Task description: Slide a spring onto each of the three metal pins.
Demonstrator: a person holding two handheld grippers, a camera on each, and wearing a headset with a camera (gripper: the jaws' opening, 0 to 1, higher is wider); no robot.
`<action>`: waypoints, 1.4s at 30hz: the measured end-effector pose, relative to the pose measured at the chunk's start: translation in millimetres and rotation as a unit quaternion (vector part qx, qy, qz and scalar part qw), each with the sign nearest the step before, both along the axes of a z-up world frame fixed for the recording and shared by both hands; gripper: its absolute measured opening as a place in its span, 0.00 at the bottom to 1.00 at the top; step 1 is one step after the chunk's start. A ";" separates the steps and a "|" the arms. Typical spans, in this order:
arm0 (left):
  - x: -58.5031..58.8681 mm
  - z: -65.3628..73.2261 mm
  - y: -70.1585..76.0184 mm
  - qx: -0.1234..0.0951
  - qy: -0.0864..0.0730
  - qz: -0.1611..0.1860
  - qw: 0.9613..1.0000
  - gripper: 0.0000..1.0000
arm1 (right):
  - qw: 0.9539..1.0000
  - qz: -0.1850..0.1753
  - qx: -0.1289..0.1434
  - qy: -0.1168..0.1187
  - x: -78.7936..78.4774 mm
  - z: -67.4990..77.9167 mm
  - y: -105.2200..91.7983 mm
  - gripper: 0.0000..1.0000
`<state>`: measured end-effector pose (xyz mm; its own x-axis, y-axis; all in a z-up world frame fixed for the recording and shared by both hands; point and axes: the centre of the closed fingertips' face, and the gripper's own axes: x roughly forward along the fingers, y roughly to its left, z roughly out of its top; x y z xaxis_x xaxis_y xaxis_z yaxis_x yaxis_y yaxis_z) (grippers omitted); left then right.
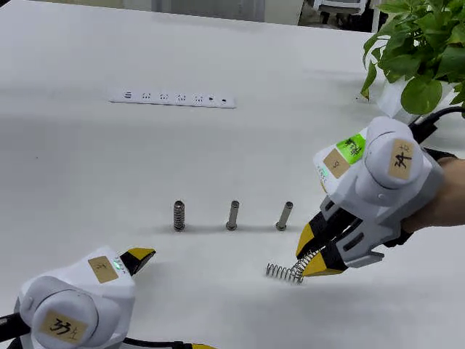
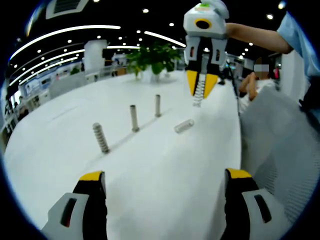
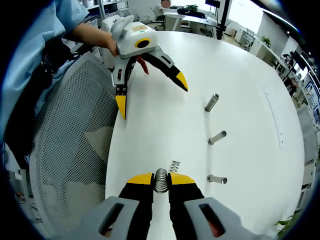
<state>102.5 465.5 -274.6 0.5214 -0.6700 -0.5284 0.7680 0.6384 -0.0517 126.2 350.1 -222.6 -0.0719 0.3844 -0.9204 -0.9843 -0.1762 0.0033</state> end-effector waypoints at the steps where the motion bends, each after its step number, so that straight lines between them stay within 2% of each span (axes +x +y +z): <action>1: -0.2 0.5 0.8 0.001 -0.001 0.000 1.000 1.00 | 1.000 0.001 -0.001 -0.002 2.3 1.0 0.6 0.12; 4: 0.5 3.8 2.4 -0.001 -0.008 0.000 1.000 1.00 | 1.000 0.007 -0.004 -0.009 10.0 5.8 4.7 0.12; 16: 4.2 5.8 7.8 -0.001 -0.010 0.011 1.000 1.00 | 0.998 0.034 -0.014 -0.041 38.8 20.2 23.7 0.12; 17: 4.0 5.6 7.7 -0.001 -0.010 0.010 1.000 1.00 | 0.998 0.037 -0.015 -0.044 48.3 20.4 24.6 0.12; 20: 4.5 5.4 8.3 -0.003 -0.010 0.010 1.000 1.00 | 0.997 0.044 -0.019 -0.054 55.0 22.2 30.8 0.12; 34: 10.4 3.8 20.5 -0.005 -0.008 0.022 1.000 1.00 | 0.994 0.076 -0.030 -0.075 82.5 17.3 56.0 0.12; 42: 11.7 4.2 22.5 -0.011 -0.009 0.025 1.000 1.00 | 0.989 0.104 -0.053 -0.086 88.4 10.6 63.4 0.12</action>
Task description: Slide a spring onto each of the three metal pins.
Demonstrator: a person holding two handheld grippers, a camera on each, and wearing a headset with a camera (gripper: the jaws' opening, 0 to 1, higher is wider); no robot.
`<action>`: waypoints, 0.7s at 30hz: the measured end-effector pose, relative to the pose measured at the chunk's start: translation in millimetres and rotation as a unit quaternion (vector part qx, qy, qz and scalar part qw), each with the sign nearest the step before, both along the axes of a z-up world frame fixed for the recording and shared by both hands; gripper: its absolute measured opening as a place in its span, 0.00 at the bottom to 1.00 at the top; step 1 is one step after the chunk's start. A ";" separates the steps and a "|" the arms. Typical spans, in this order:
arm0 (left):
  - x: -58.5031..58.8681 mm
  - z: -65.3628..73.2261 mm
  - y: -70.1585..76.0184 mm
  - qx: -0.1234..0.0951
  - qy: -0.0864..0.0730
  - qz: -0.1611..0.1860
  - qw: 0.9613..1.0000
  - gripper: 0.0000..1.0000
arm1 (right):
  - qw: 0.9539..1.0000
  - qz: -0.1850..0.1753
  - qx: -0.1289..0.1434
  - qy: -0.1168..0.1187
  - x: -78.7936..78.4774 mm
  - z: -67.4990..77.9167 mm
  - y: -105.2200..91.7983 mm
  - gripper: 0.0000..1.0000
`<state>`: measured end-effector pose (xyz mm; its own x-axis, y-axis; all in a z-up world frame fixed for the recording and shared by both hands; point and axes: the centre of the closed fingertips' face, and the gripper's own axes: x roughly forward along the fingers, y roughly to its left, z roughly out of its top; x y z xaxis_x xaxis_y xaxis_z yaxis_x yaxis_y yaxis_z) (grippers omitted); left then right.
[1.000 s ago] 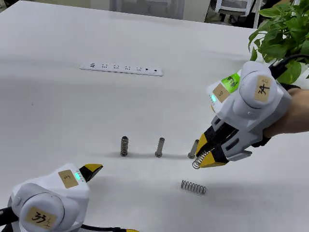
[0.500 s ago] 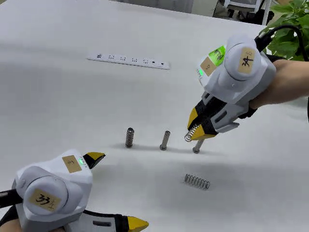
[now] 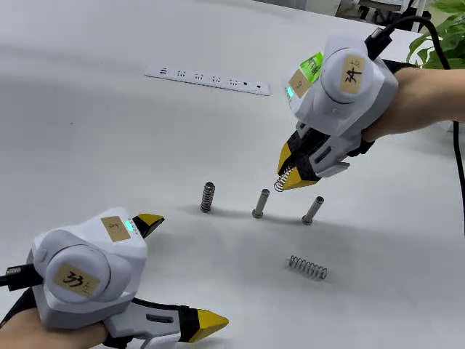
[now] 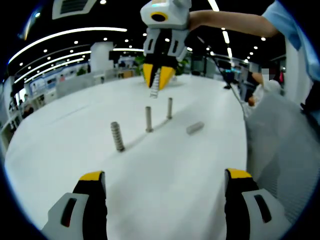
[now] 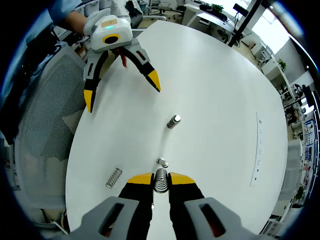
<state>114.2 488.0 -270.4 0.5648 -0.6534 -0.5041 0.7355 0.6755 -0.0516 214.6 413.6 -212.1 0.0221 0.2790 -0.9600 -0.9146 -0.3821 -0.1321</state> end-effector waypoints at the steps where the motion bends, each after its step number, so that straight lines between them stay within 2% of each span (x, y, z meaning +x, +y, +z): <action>1: -0.1 -0.5 0.5 0.001 0.001 0.000 1.000 1.00 | 1.000 0.001 -0.001 0.000 1.0 0.4 1.7 0.12; 7: 0.8 -1.7 4.0 0.005 0.004 0.002 1.000 1.00 | 1.000 0.016 -0.011 0.002 5.0 -3.4 10.0 0.12; 12: 0.5 -2.3 3.9 0.006 0.006 0.002 1.000 1.00 | 0.999 0.028 -0.028 0.004 6.4 -7.9 8.8 0.12; 21: 1.0 -1.2 4.0 0.005 0.007 0.002 1.000 1.00 | 0.999 0.035 -0.036 0.009 7.1 -12.4 12.7 0.12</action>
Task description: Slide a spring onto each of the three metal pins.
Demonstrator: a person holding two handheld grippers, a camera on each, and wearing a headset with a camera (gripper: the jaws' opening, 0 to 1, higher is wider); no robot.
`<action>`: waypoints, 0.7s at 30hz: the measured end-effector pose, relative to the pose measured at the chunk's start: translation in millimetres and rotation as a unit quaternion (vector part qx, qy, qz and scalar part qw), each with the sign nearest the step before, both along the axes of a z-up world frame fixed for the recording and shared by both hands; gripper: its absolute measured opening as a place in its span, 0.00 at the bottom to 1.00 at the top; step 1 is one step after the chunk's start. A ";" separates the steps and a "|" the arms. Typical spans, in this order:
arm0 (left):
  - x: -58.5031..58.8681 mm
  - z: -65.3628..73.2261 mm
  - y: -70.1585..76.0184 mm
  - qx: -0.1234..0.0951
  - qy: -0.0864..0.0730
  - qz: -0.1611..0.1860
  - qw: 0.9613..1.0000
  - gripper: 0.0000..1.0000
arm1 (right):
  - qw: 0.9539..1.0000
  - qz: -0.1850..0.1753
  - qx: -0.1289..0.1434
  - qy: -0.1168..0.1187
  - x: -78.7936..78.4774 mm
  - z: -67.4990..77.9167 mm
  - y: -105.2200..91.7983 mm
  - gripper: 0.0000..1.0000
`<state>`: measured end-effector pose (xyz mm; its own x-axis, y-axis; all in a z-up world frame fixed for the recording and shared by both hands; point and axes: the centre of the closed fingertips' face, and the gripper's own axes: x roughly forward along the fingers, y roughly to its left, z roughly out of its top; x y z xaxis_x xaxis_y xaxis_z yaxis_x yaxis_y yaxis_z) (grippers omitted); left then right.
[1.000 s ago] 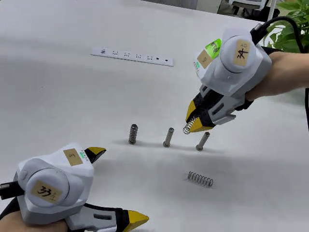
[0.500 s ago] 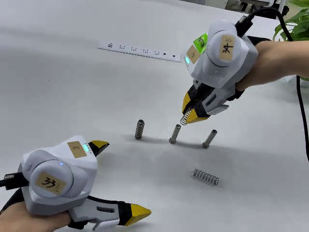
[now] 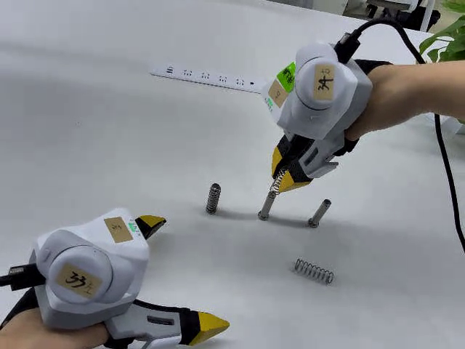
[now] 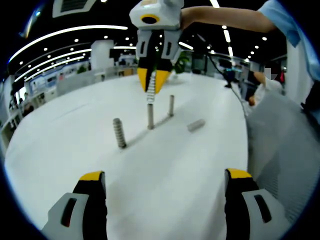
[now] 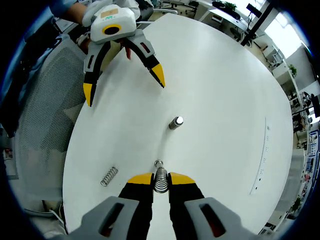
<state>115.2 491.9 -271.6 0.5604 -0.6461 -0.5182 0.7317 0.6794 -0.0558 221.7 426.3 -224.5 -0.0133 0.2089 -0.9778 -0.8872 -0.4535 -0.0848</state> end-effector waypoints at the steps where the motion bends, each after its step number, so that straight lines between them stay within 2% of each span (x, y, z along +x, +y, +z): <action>1: 0.4 0.0 0.4 0.000 0.000 0.000 1.000 1.00 | 1.000 0.000 -0.002 0.001 0.3 -0.8 0.3 0.12; 21: -1.1 -4.7 2.4 0.000 0.009 0.002 1.000 1.00 | 1.000 0.006 -0.016 0.004 0.2 -10.3 -1.3 0.13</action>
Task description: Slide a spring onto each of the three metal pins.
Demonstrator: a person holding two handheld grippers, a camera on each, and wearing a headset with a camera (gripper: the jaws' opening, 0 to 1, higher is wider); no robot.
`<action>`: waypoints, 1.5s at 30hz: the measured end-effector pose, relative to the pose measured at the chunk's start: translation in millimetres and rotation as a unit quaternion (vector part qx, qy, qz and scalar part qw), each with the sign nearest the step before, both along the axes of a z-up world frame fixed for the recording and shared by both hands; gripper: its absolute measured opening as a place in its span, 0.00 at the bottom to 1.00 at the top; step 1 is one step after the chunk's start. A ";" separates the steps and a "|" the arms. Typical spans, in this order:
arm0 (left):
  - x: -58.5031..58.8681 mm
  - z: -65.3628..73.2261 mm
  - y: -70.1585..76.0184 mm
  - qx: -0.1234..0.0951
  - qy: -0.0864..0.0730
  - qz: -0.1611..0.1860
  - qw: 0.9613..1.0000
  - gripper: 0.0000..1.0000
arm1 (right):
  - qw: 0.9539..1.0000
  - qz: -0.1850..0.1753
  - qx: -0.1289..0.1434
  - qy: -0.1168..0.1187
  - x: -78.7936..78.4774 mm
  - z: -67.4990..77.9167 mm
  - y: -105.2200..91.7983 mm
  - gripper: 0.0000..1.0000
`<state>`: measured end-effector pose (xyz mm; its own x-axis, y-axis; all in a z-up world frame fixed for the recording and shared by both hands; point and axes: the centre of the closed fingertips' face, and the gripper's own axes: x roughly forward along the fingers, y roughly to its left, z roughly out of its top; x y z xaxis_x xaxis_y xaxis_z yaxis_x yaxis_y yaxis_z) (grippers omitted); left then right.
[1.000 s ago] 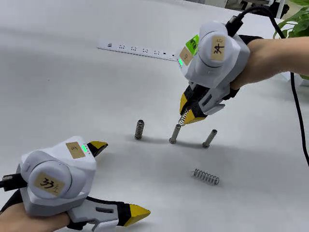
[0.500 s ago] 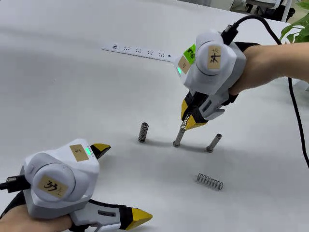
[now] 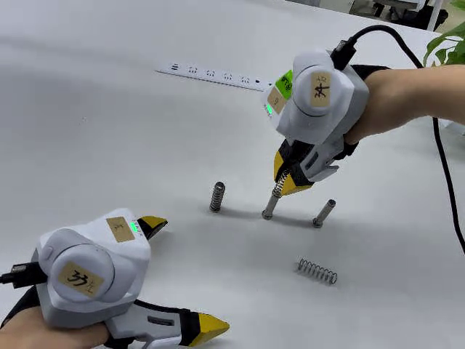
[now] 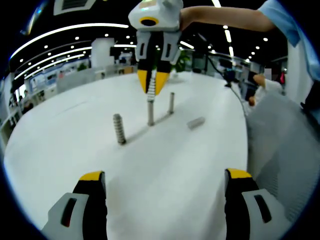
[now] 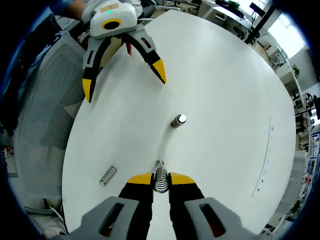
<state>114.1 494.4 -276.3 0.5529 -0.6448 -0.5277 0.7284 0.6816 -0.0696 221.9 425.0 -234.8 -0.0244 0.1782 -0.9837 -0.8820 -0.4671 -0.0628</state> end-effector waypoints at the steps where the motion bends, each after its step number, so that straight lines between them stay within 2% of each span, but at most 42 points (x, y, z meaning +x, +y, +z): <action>1: -0.1 -0.2 0.1 0.000 0.001 0.000 1.000 1.00 | 1.000 0.000 -0.001 -0.001 0.0 -0.7 0.1 0.13; 17: -3.0 -2.1 2.6 -0.003 0.004 0.004 1.000 1.00 | 1.000 0.009 -0.023 0.003 -5.5 -19.3 2.0 0.13; 25: -3.5 -4.2 5.4 -0.005 0.007 0.009 1.000 1.00 | 0.999 0.017 -0.039 0.003 -6.1 -33.7 1.5 0.13; 41: -8.3 -12.1 7.7 -0.008 0.019 0.016 1.000 1.00 | 0.999 0.016 -0.047 0.008 -1.5 -52.8 1.0 0.13; 45: -7.4 -12.6 7.3 -0.009 0.020 0.014 1.000 1.00 | 0.999 0.016 -0.047 0.009 -1.9 -51.3 0.5 0.13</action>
